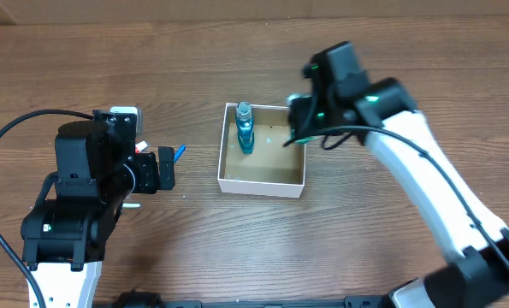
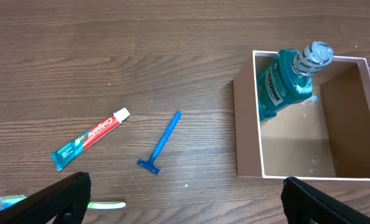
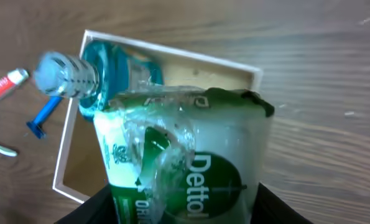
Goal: Pack container
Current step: 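Carry the soap with the right gripper into the box and release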
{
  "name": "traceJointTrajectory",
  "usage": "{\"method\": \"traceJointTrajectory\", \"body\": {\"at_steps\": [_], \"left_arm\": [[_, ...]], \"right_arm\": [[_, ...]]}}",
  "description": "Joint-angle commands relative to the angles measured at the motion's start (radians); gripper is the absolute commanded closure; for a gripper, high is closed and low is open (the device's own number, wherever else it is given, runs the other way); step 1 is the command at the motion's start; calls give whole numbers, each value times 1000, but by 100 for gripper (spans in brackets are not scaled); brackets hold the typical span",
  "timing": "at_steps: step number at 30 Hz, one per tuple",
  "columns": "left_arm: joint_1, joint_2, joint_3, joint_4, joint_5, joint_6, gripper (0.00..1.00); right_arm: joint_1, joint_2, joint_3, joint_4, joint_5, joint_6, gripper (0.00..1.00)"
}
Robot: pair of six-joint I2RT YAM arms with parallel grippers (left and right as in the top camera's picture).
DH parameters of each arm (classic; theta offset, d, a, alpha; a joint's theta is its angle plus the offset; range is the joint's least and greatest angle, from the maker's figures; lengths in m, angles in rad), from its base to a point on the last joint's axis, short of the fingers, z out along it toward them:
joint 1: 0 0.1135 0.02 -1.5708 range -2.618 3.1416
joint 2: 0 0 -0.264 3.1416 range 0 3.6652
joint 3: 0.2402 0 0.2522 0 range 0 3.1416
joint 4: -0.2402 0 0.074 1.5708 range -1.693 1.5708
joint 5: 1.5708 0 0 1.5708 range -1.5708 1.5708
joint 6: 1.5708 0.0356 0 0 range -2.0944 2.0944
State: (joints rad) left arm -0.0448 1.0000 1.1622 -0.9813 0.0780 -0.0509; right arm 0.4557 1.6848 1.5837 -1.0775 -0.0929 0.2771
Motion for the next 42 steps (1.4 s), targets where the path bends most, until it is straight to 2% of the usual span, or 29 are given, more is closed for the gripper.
{"method": "traceJointTrajectory", "body": {"at_steps": [1,9,10,11,16,19,23,25,27,29,30,34,37,42], "left_arm": [[5,2,23,-2,-8,-9,0],[5,26,23,-13,-7,-9,0],[5,31,23,-14,-7,-9,0],[5,34,23,-14,-7,-9,0],[5,40,23,-14,-7,-9,0],[5,40,23,-14,-7,-9,0],[5,40,23,-14,-7,-9,0],[5,40,23,-14,-7,-9,0],[5,40,23,-12,-7,-9,0],[5,39,23,-10,-7,-8,0],[5,40,23,-10,-6,-5,0],[5,40,23,-40,-10,-6,0],[5,41,23,-68,-18,-15,0],[5,136,11,-79,-111,-15,0]], "right_arm": [[42,105,5,14,5,39,45],[52,304,5,113,5,37,44],[52,312,5,129,6,33,41],[52,316,5,142,6,34,31],[52,310,19,134,42,4,29],[54,258,46,76,117,12,29],[55,102,64,35,198,33,29],[35,-32,66,28,223,54,28],[-1,-153,66,28,224,54,23],[-59,-249,65,16,224,54,9],[-97,-288,65,-1,224,58,6],[-291,-364,65,-122,224,87,0],[-442,-359,55,-225,211,90,0],[-561,-347,-76,-210,158,90,0]]}}
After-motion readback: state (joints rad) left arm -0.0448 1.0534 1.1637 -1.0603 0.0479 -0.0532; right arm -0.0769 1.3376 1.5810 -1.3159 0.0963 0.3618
